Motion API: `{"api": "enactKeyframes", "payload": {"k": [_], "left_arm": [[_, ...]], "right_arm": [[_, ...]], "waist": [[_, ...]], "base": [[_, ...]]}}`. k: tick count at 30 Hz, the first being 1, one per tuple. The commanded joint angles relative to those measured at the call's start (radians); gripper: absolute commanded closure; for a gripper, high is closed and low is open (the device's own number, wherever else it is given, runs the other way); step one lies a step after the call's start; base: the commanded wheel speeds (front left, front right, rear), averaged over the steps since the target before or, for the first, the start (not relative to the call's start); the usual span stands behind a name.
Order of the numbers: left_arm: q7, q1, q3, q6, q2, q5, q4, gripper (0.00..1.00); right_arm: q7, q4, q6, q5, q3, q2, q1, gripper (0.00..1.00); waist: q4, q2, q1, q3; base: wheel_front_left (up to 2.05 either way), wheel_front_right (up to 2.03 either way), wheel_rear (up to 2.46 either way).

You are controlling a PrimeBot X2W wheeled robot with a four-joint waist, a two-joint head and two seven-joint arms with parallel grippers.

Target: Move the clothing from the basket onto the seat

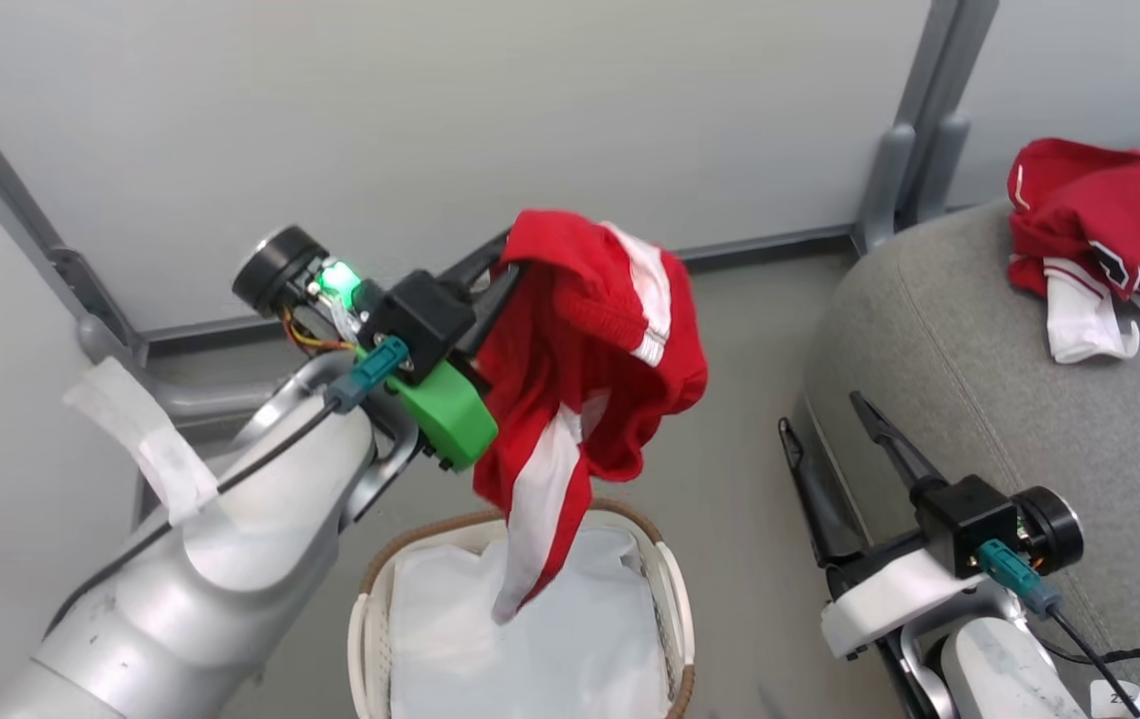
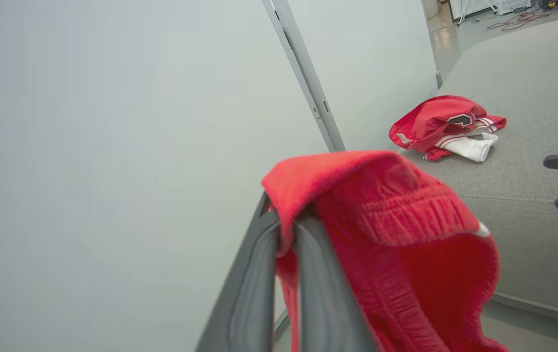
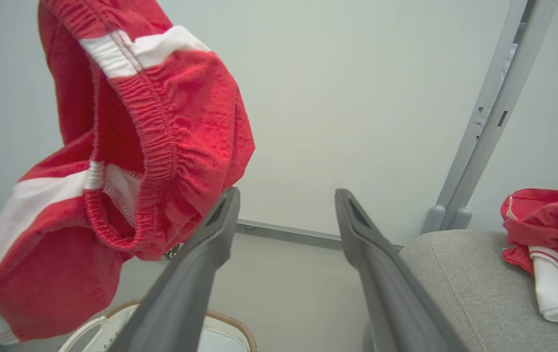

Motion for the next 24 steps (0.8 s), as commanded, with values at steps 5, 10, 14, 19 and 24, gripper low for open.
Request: {"api": "enactKeyframes", "payload": {"k": [5, 10, 14, 19, 24], "left_arm": [[0.016, -0.073, 0.011, -0.002, -0.004, -0.014, -0.012, 1.0], [0.028, -0.115, 0.011, -0.002, -0.031, -0.027, -0.003, 1.0], [0.035, -0.144, 0.0, -0.002, -0.062, -0.031, 0.019, 1.0], [0.04, -0.167, -0.027, -0.002, -0.098, -0.043, 0.048, 1.0], [0.034, -0.172, -0.064, -0.002, -0.123, -0.052, 0.047, 1.0]], "right_arm": [[-0.002, -0.002, -0.001, 0.027, 0.053, -0.003, -0.028, 0.0], [-0.002, 0.019, -0.001, 0.066, 0.113, -0.003, -0.072, 0.0], [-0.002, 0.049, -0.001, 0.114, 0.177, -0.003, -0.129, 0.0], [-0.002, 0.053, -0.001, 0.163, 0.242, -0.004, -0.179, 0.0], [-0.002, 0.061, -0.001, 0.169, 0.226, -0.004, -0.201, 0.0]], "waist": [[0.051, 0.0, 0.0002, -0.054], [0.057, 0.0, 0.0002, -0.056], [0.065, 0.0, 0.0002, -0.054], [0.08, 0.0, 0.0002, -0.051], [0.092, 0.0, 0.0002, -0.05]], "base": [[0.0, 0.0, 0.0], [0.0, 0.0, 0.0], [0.0, 0.0, 0.0], [0.0, 0.0, 0.0], [0.0, 0.0, 0.0]]}}
